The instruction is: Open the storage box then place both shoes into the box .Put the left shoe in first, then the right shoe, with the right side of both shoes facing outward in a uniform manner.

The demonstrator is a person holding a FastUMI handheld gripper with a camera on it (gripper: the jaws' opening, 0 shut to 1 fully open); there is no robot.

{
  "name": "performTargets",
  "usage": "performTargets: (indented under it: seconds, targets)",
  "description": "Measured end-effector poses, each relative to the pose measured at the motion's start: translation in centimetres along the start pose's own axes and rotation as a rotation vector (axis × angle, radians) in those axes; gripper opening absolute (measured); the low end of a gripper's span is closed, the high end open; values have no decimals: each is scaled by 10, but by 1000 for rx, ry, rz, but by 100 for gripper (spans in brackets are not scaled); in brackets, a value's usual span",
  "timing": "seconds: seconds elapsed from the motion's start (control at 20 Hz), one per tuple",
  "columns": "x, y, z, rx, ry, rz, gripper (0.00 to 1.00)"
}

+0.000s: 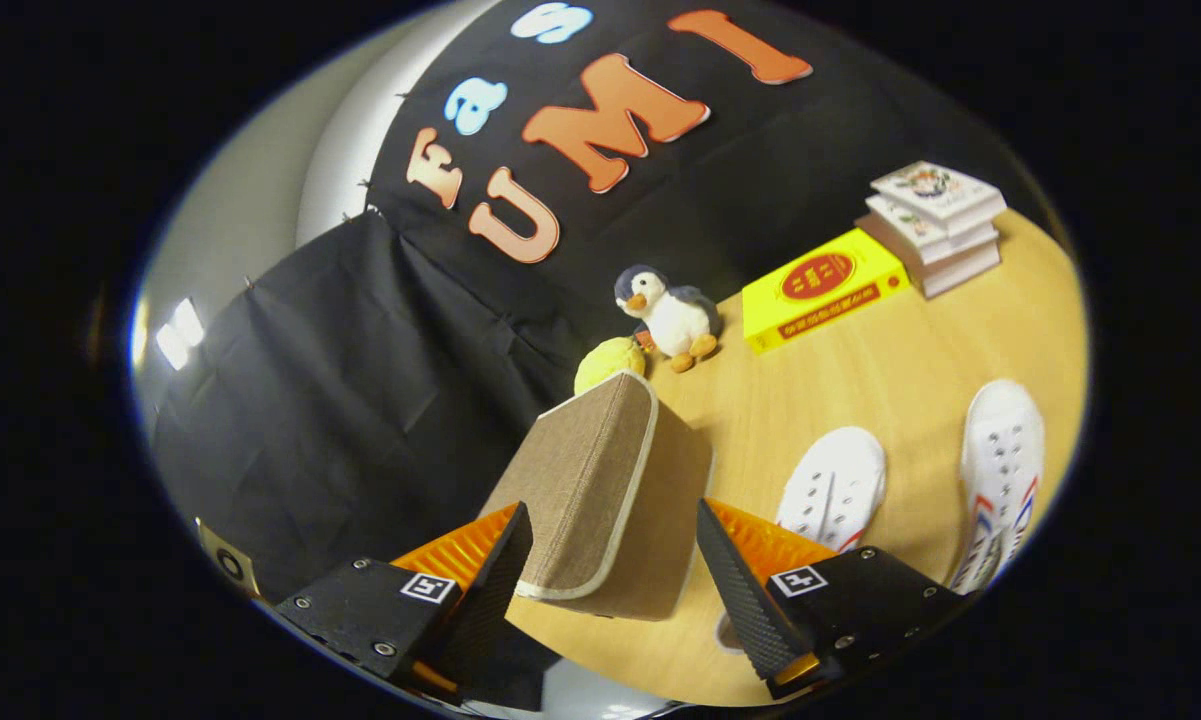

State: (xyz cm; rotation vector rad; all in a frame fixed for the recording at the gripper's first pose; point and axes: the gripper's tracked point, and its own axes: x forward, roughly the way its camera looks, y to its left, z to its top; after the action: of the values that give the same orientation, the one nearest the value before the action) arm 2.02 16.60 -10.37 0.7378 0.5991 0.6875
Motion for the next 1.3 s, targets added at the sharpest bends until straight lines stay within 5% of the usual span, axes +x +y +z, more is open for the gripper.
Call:
performTargets:
  seconds: [0.45,0.95,1.2,1.3]
  targets:
    - [62,4,-17,345,112,180,98]
    - [83,13,-34,484,199,289,94]
    - [77,9,-28,546,168,308,74]
    - [73,9,-24,586,150,328,54]
